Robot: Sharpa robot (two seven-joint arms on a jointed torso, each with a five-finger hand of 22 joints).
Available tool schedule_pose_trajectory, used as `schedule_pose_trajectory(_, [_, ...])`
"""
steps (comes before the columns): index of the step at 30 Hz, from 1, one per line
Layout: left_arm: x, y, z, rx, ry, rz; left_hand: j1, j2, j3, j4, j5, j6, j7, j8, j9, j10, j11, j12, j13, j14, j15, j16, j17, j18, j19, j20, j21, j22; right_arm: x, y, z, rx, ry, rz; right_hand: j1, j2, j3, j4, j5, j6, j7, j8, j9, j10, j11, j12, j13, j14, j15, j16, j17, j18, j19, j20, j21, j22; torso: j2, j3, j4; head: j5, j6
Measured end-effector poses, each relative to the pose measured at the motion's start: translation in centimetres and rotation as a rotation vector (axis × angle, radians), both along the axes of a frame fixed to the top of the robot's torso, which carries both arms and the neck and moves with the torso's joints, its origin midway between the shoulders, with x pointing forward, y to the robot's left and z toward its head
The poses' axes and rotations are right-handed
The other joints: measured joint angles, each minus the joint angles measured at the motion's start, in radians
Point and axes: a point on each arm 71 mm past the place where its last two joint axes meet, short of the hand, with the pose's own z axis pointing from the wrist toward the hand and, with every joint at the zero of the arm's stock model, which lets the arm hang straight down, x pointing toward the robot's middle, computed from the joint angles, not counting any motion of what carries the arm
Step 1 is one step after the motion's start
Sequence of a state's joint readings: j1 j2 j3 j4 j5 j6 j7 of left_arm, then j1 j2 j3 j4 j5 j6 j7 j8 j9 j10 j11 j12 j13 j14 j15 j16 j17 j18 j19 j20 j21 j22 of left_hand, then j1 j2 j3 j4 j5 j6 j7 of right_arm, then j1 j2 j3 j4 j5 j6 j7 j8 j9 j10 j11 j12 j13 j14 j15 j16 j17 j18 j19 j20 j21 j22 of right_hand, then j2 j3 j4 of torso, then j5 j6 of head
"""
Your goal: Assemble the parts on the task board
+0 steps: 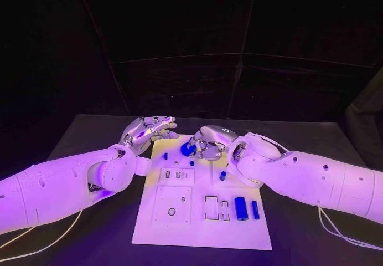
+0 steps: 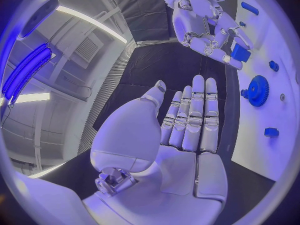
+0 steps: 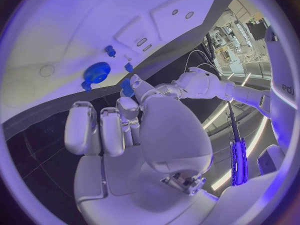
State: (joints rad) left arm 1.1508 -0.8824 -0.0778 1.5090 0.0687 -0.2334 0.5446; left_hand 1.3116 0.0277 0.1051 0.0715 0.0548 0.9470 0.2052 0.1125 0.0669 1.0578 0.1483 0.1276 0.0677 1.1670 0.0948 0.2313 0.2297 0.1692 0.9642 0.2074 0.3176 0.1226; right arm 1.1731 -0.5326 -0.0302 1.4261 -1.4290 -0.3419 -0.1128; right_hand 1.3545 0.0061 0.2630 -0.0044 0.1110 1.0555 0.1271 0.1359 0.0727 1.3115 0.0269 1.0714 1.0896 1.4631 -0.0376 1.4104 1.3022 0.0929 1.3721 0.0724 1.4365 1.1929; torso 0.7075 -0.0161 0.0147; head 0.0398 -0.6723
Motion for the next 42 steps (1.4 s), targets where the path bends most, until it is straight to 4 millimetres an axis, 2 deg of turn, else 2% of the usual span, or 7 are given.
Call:
schedule_pose_trajectory(4, [0.2,0.1,0.2,0.003,-0.005,0.004,0.000,0.000,0.000,0.000,0.000,0.000,0.000,0.000,0.000,0.000,0.000,0.000,0.000,0.000,0.000,0.000,0.000,0.000,0.000,0.000,0.000,0.000,-0.4,1.1,-0.5,-0.024,-0.007,0.015,-0.001,-0.001,0.000,0.000,0.000,0.000,0.000,0.000,0.000,0.000,0.000,0.000,-0.002,0.000,0.000,-0.005,-0.002,0.000,0.000,0.000,0.000,0.000,-0.002,-0.0028,0.0024,0.007,-0.004])
schedule_pose_trajectory(6, [0.2,0.2,0.2,0.004,-0.006,0.007,0.000,0.000,0.000,0.000,0.000,0.000,0.000,0.000,0.000,0.000,0.000,0.000,0.000,0.000,0.000,0.000,0.000,0.000,0.000,0.000,0.000,0.000,-0.6,1.5,-0.8,-0.031,-0.005,0.020,-0.005,-0.005,0.003,0.003,0.004,0.000,0.000,0.000,0.000,0.000,0.000,-0.005,-0.003,0.000,0.000,-0.005,-0.004,0.000,0.000,0.000,0.000,-0.002,-0.002,-0.0028,0.0024,0.010,-0.005])
schedule_pose_trajectory(13, [0.5,0.5,0.3,0.011,-0.010,0.020,0.000,0.000,0.000,0.000,0.000,0.000,0.000,0.000,0.000,0.000,0.000,0.000,0.000,0.000,0.000,-0.004,0.000,0.000,0.000,0.000,0.000,-0.001,-1.4,2.5,-2.5,-0.063,0.016,0.035,-0.017,-0.017,0.006,0.000,0.004,0.002,-0.002,0.000,0.006,0.000,0.000,-0.012,-0.009,0.000,0.000,-0.009,-0.008,0.000,0.000,0.000,0.000,-0.004,-0.002,-0.0003,0.0014,0.014,-0.006])
schedule_pose_trajectory(19, [0.6,0.5,0.3,0.014,-0.012,0.026,0.000,0.000,0.000,0.000,0.000,0.000,0.000,0.000,0.000,0.000,0.000,0.000,0.000,0.000,0.000,-0.004,0.000,0.000,0.000,0.000,0.000,-0.001,-2.0,3.1,-3.4,-0.081,0.029,0.043,-0.017,-0.018,0.006,0.000,0.004,0.005,-0.002,0.000,0.006,0.000,0.000,-0.012,-0.009,0.000,0.000,-0.008,-0.009,0.000,-0.004,-0.004,0.000,-0.005,-0.001,0.0005,0.0015,0.016,-0.009])
schedule_pose_trajectory(21, [0.7,0.5,0.3,0.015,-0.012,0.026,0.000,0.000,0.000,0.000,0.000,0.000,0.000,0.000,0.000,0.000,0.000,0.000,0.000,0.000,0.000,-0.004,0.000,0.000,0.000,0.000,0.000,-0.001,-2.1,3.2,-3.6,-0.084,0.032,0.044,-0.023,-0.024,0.006,0.000,0.004,0.011,-0.003,0.000,0.006,0.000,0.000,-0.012,-0.009,0.000,0.000,-0.009,-0.009,0.000,-0.004,-0.004,0.000,-0.005,-0.001,0.0010,0.0017,0.016,-0.009])
schedule_pose_trajectory(26, [0.8,0.5,0.2,0.015,-0.012,0.027,0.000,0.000,0.003,-0.003,0.000,0.000,0.000,0.000,0.000,0.000,0.000,0.000,0.000,-0.004,0.004,-0.004,0.000,0.000,0.000,0.000,0.000,-0.001,-2.3,3.3,-4.0,-0.092,0.035,0.047,-0.023,-0.024,0.006,0.000,0.004,0.011,-0.003,-0.001,0.006,0.000,0.000,-0.012,-0.009,0.000,0.000,-0.008,-0.009,0.000,-0.004,-0.003,0.000,-0.006,-0.001,0.0015,0.0019,0.019,-0.012])
schedule_pose_trajectory(42, [0.8,0.5,0.2,0.016,-0.012,0.027,0.000,0.000,0.003,-0.003,0.000,0.000,0.000,0.000,0.000,0.000,0.000,-0.004,0.000,-0.004,0.004,-0.004,0.001,0.000,0.000,0.000,0.000,-0.002,-2.5,3.3,-4.7,-0.126,0.055,0.056,-0.034,-0.035,0.008,-0.002,0.004,0.018,-0.010,-0.005,0.005,-0.008,0.000,-0.020,-0.015,0.000,0.000,-0.014,-0.012,0.000,-0.004,-0.003,0.000,-0.008,-0.001,0.0016,0.0026,0.016,-0.015])
